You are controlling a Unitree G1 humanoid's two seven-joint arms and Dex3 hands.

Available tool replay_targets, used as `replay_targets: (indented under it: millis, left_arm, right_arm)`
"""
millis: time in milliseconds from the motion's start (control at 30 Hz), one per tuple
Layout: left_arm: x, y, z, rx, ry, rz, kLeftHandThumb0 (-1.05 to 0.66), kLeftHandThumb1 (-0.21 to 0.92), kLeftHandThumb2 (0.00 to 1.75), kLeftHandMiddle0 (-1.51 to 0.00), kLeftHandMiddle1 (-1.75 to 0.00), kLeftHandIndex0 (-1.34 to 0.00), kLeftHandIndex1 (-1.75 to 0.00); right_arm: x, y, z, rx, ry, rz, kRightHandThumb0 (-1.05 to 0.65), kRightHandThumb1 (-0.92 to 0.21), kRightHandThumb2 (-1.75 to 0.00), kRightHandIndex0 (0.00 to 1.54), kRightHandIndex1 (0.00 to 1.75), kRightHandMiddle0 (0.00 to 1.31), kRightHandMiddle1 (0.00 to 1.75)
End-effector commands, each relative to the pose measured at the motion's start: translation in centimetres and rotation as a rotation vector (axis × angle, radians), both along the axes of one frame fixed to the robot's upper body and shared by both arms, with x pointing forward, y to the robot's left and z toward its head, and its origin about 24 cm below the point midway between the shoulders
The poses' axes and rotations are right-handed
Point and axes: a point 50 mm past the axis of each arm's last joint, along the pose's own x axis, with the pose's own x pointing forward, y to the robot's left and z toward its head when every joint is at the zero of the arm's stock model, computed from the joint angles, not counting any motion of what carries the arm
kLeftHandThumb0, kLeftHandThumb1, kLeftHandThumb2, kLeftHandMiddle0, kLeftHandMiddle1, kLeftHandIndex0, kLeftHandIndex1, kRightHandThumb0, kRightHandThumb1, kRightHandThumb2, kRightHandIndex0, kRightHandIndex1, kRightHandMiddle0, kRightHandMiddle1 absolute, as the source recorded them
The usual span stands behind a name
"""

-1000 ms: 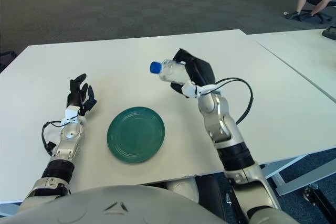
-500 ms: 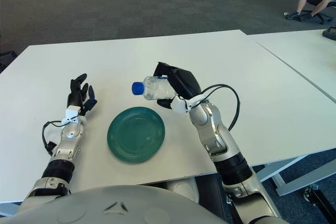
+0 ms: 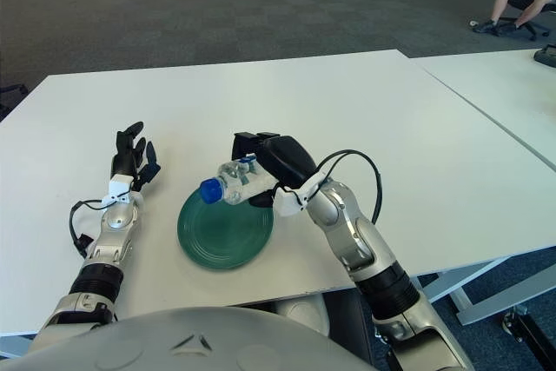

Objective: Put the bottle into the plate.

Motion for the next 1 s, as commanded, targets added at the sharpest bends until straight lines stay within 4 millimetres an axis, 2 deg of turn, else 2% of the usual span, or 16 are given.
replay_targets:
  millis: [0, 533, 967]
  left_arm:
    - [0.6, -0.3, 0.7, 0.016, -0.028, -0.01, -0.72, 0.92, 0.85, -0.38, 0.0, 0.0, -0.78]
    - [0.4, -0.6, 0.7, 0.026, -0.045, -0.007, -0.79, 0.92, 0.87, -0.36, 0.0, 0.0, -0.77]
    - [0.3, -0.6, 0.6, 0.01, -0.036, -0.003, -0.73, 0.92, 0.84, -0.37, -0.01, 0.0, -0.77]
  right_arm:
    - [0.6, 0.6, 0.7, -0.035, -0.057, 0.045, 0.0, -0.13, -1.51, 0.79, 1.64, 0.53, 1.75]
    - [1.1, 2.2, -0.5, -0.122, -0.165, 0.158, 0.0, -0.13, -1.5, 0.8, 1.62, 0.53, 1.75]
    - [1.2, 3.1, -1.0, -0.135, -0.193, 0.183, 0.0, -0.14, -1.48, 0.8, 1.6, 0.52, 1.75]
